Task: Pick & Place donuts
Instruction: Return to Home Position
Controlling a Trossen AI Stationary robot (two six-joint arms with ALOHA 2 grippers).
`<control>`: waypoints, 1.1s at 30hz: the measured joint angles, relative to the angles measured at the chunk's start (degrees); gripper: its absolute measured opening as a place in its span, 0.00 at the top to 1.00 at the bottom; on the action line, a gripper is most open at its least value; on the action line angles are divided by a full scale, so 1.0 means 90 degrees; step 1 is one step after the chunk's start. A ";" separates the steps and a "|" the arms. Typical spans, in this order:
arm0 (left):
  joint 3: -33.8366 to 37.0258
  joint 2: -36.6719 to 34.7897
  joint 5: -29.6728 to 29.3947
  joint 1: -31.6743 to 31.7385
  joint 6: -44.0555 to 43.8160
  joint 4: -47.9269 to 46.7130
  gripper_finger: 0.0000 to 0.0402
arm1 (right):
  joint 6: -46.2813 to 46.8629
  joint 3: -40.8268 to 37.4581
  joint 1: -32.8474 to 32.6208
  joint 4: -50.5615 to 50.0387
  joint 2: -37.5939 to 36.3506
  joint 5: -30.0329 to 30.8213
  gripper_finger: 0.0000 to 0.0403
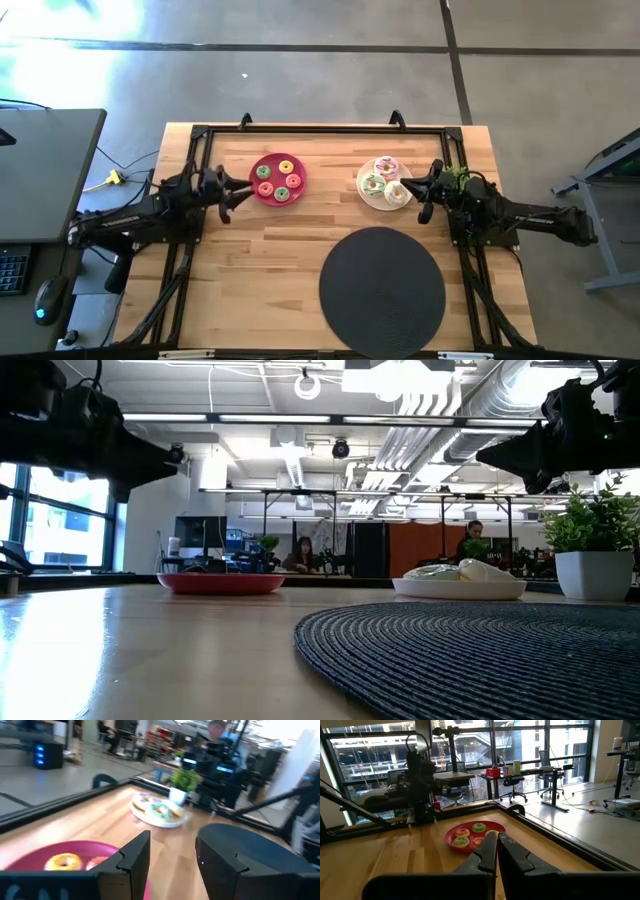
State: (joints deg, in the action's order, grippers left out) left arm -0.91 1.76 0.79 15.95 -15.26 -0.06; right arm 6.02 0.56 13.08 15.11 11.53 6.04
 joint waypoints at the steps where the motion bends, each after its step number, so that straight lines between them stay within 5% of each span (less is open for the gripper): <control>1: 0.0000 0.0000 0.0018 -0.0062 -0.0005 0.0000 0.62 | 0.0000 0.0000 -0.0002 0.0000 0.0000 -0.0002 0.98; 33: 0.0007 -0.0003 0.0006 -0.0317 -0.0173 0.0005 0.62 | -0.0001 -0.0002 -0.0002 -0.0002 0.0000 -0.0002 0.98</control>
State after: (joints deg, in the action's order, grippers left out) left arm -0.84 1.73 0.84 13.10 -16.82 -0.01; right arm 6.01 0.54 13.06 15.09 11.53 6.03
